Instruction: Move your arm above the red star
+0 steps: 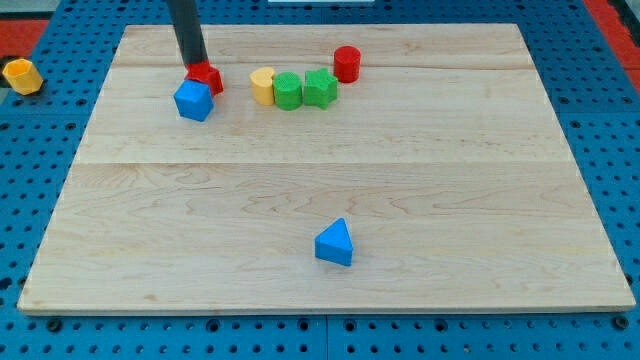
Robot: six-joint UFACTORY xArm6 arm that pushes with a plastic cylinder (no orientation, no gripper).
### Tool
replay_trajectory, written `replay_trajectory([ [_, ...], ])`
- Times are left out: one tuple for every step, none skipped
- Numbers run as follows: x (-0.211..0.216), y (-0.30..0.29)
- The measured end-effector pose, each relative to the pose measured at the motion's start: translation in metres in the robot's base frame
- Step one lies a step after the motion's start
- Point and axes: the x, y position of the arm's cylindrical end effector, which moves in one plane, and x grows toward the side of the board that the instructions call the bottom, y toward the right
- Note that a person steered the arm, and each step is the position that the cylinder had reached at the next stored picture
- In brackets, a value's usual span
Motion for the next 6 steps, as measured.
replay_trajectory([
  [-0.005,0.001],
  [-0.008,-0.031],
  [-0.015,-0.063],
  [-0.034,-0.073],
  [-0.046,-0.076],
  [-0.041,-0.046],
])
